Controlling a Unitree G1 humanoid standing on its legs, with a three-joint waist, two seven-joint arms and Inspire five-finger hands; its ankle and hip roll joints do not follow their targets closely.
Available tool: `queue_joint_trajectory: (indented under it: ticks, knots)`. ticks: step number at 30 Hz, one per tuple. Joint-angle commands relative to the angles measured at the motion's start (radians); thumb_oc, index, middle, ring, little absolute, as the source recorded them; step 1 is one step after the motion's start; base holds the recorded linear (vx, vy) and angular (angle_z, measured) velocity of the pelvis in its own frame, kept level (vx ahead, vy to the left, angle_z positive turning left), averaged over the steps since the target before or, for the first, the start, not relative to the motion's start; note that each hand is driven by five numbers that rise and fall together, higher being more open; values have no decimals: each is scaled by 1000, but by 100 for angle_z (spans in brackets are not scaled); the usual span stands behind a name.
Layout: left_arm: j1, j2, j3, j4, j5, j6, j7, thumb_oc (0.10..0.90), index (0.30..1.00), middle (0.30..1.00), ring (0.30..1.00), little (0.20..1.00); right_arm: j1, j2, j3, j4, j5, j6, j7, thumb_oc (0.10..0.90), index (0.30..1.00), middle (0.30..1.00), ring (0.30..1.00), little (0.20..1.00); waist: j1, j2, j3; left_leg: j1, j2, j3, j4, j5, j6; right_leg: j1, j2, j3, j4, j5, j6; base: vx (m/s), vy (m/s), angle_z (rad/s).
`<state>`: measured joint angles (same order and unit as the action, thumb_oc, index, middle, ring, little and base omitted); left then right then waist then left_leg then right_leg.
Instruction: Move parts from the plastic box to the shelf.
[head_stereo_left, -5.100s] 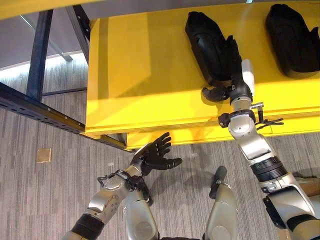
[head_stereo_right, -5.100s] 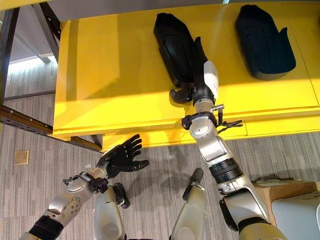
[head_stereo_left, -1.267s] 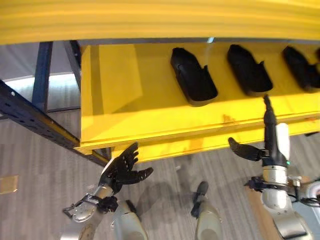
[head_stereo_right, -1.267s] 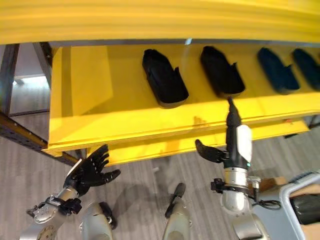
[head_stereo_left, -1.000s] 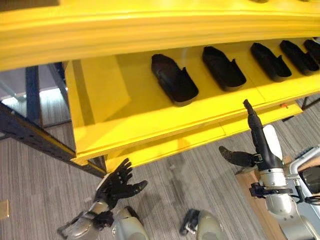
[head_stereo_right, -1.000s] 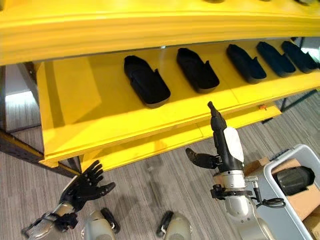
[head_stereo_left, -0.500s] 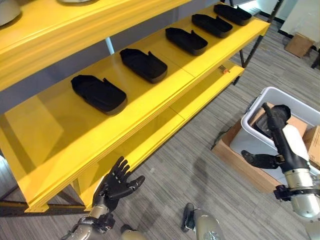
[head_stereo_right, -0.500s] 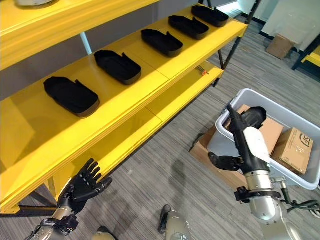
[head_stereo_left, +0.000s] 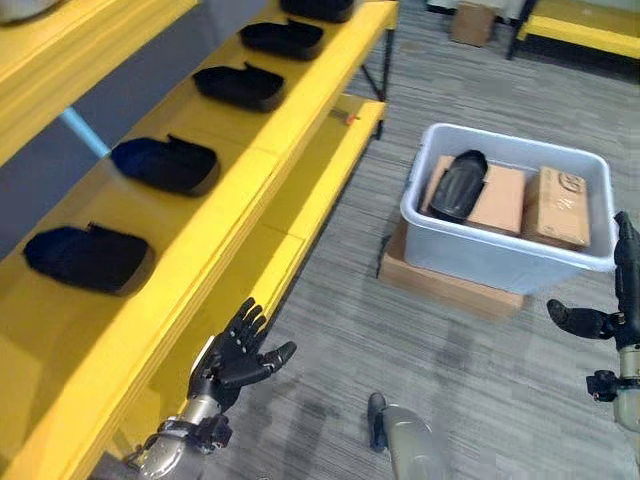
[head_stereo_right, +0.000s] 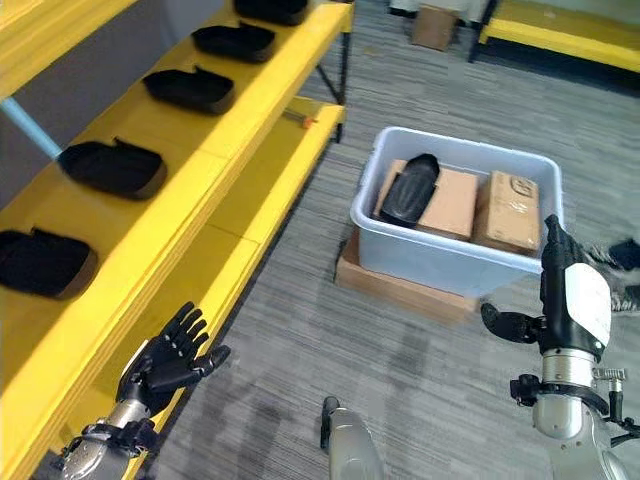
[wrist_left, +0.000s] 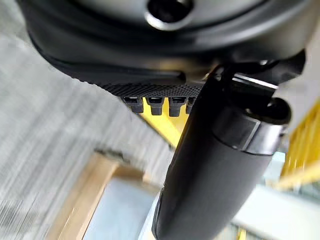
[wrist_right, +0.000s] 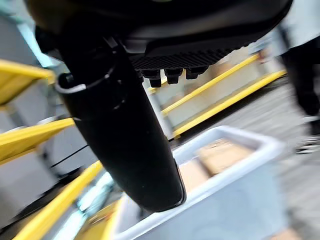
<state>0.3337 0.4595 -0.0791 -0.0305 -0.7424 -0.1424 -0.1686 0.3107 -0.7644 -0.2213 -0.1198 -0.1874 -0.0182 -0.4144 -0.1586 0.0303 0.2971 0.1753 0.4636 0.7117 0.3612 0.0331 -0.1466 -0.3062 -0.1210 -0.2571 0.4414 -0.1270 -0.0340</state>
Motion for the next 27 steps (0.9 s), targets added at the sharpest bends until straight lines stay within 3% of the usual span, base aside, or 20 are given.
queue_joint_trajectory:
  ticks: [1,5,8,10,11,13,14,15,16,18,19,21,22,27]
  knots:
    - [-41,93,19,-156,-18,-130,-28,900,1000,1000,1000,1000,-46,-32,-76,-121,-56,-132,-53,900,1000,1000,1000,1000,-22,-49,10,-89,18,-20,70,-150,12,100,-148,-18,-150,35,139,177,-277,-86]
    - [-138,107,-26,-158,-14,-139,25,900,1000,1000,1000,1000,-107,-63,-24,-120,-52,-187,-48,900,1000,1000,1000,1000,-41,-53,-2,-94,35,-36,118,-155,17,74,-95,19,-76,-31,99,139,-255,-72]
    - [-242,90,-73,-133,27,-111,45,900,1000,1000,1000,1000,-168,-61,32,-101,-105,-166,-58,900,1000,1000,1000,1000,-46,-54,-12,-96,46,-45,116,-136,9,44,-62,14,-19,-72,75,64,-257,-32]
    - [-271,83,-88,-119,37,-89,40,900,1000,1000,1000,1000,-188,-53,59,-83,-83,-131,-90,900,1000,1000,1000,1000,-33,-53,-15,-115,20,-70,84,-132,15,39,-51,-4,20,-105,66,37,-191,-13]
    - [-254,84,-76,-101,43,-87,58,900,1000,1000,1000,1000,-186,-43,66,-64,-95,-152,-95,900,1000,1000,1000,1000,-21,-55,-17,-121,-40,-106,56,-161,36,45,-52,-11,28,-115,71,52,-38,16]
    - [-245,84,-67,-91,47,-80,61,900,1000,1000,1000,1000,-174,-42,61,-65,-80,-159,-85,900,1000,1000,1000,1000,-17,-63,-17,-130,-69,-129,89,-148,37,57,-39,-4,4,-105,66,59,-70,1]
    - [-238,86,-60,-82,40,-72,58,900,1000,1000,1000,1000,-160,-39,53,-74,-56,-162,-68,900,1000,1000,1000,1000,-17,-62,-17,-138,-110,-138,94,-186,53,76,-28,-11,-24,-95,65,75,-56,-25]
    - [-218,86,-42,-85,38,-58,46,900,1000,1000,1000,1000,-139,-28,50,-83,-27,-165,-49,900,1000,1000,1000,1000,-9,-55,-15,-162,-183,-165,70,-201,71,92,-15,-6,-58,-76,79,63,2,-25]
    - [-211,88,-39,-87,37,-55,44,900,1000,1000,1000,1000,-132,-25,49,-85,-21,-168,-43,900,1000,1000,1000,1000,-8,-54,-16,-167,-201,-171,61,-202,76,97,-14,-5,-68,-69,84,88,14,-26]
    - [-159,84,-24,-95,21,-53,24,900,1000,1000,1000,1000,-89,19,58,-102,-35,-193,-34,900,1000,1000,1000,1000,3,-52,-20,-218,-284,-173,-33,-175,83,177,9,12,-194,-16,121,108,27,-17]
    - [-157,85,-24,-96,20,-52,23,900,1000,1000,1000,1000,-87,21,58,-103,-36,-193,-35,900,1000,1000,1000,1000,3,-53,-20,-214,-287,-172,-38,-173,84,181,9,12,-200,-13,122,137,38,4]
    - [-86,55,-7,-98,37,-62,-24,900,1000,1000,1000,1000,-40,69,71,-98,-26,-213,-52,900,1000,1000,1000,1000,52,-77,-32,-337,-293,-245,-56,-83,78,291,17,52,-280,6,109,182,67,-31]
    - [-79,53,-6,-96,42,-65,-27,900,1000,1000,1000,1000,-43,69,75,-89,-28,-223,-46,900,1000,1000,1000,1000,56,-81,-36,-331,-297,-237,-58,-111,91,302,13,51,-287,6,110,127,142,-113]
    - [-71,45,-2,-91,70,-77,-30,900,1000,1000,1000,1000,-48,73,107,-116,-21,-234,10,900,1000,1000,1000,1000,71,-82,-71,-265,-342,-233,-163,-110,104,336,29,41,-348,23,122,17,118,-32]
